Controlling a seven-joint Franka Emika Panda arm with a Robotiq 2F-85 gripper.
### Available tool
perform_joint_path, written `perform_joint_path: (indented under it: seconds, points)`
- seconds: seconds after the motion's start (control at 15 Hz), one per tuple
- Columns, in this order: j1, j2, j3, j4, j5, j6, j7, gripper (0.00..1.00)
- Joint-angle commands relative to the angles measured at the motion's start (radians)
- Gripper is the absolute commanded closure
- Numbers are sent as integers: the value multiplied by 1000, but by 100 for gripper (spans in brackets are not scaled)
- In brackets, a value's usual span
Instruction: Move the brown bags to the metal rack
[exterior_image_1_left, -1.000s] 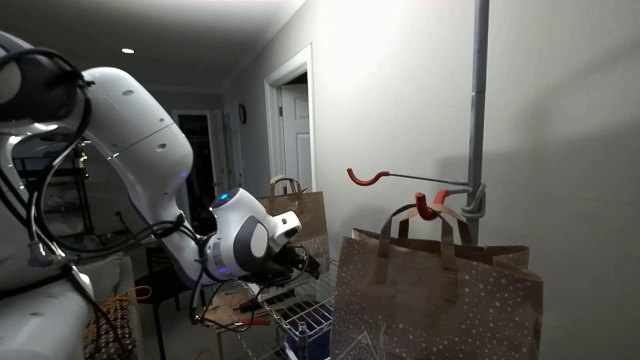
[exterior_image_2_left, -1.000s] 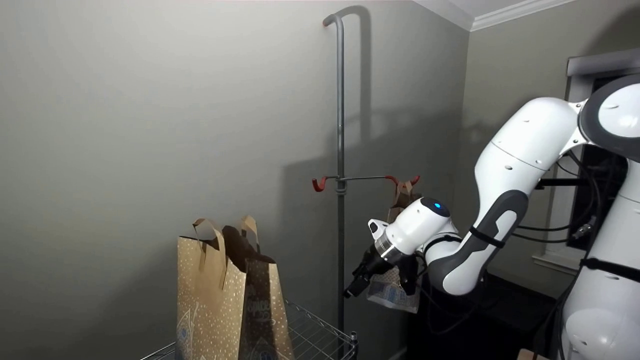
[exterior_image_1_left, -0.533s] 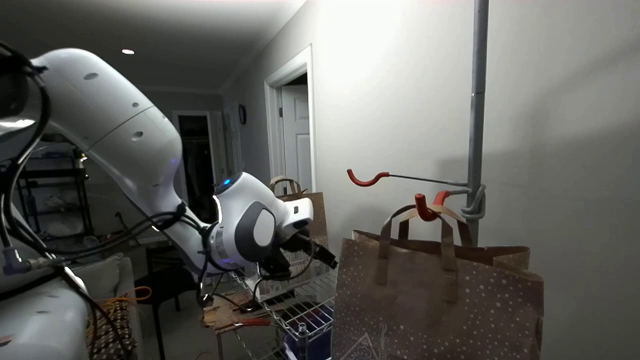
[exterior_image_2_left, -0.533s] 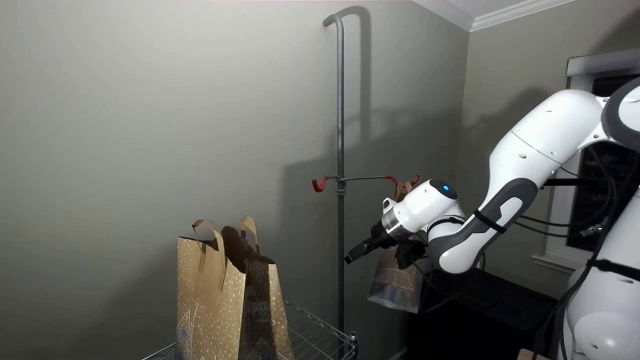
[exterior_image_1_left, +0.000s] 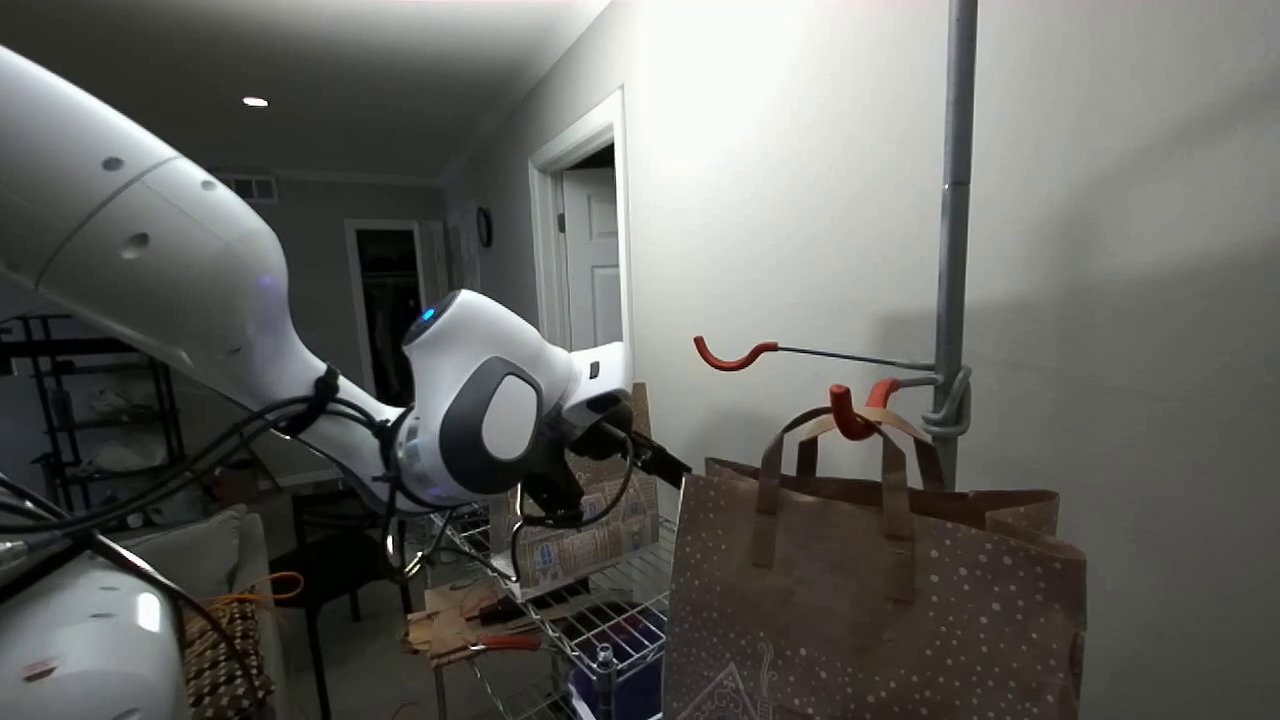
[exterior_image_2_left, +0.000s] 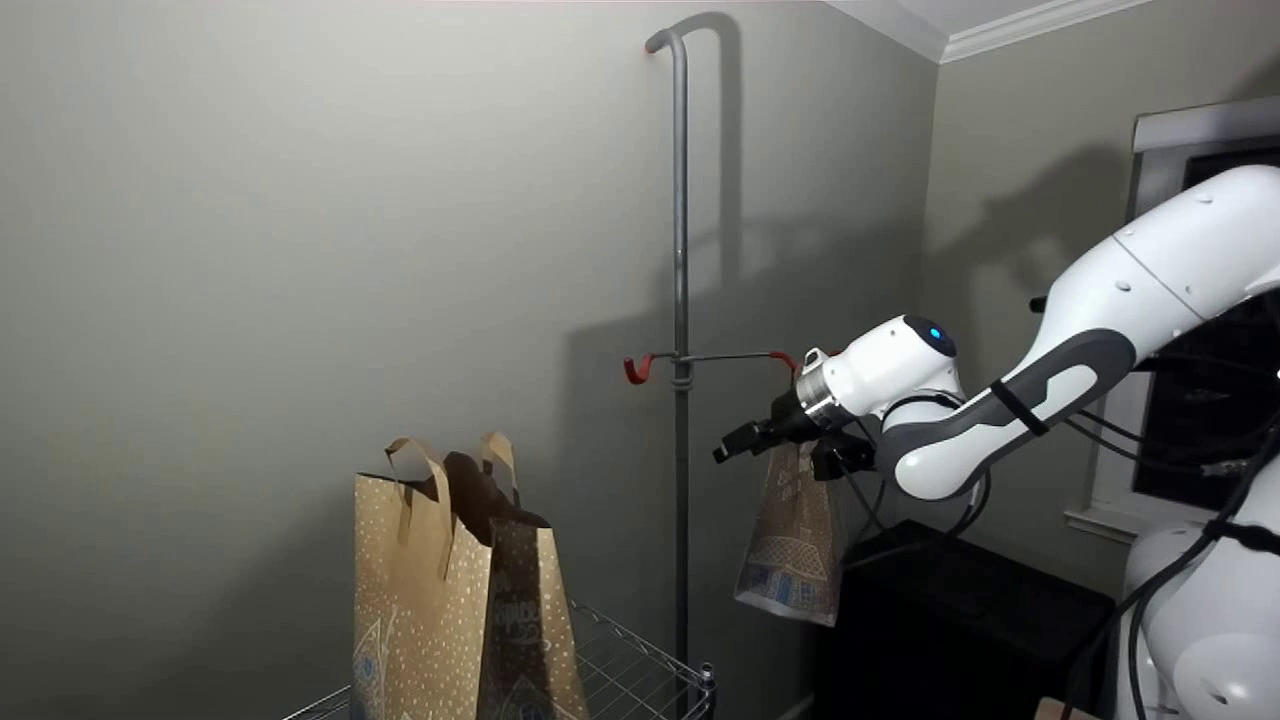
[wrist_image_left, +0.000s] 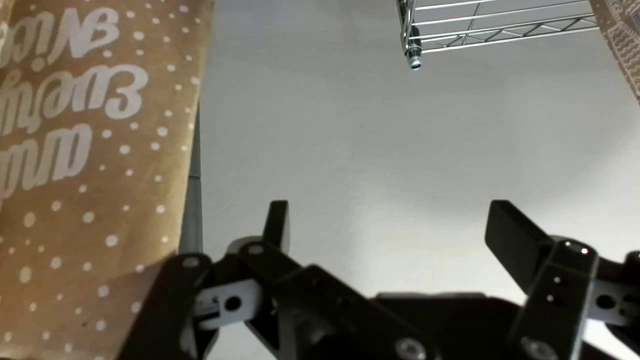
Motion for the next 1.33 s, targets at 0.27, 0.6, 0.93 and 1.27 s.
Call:
perform_joint_path:
  seconds: [0.27,0.6,0.93,1.27]
  points:
    - [5,-89,-98,-12,-91,21,-115,0]
    - [-9,-111,-141,-8,-197,79,-204,0]
    - [12,-107,-164,0,-204,46,-216,0]
    - [-78,-114,-41,22,46,61,-270,0]
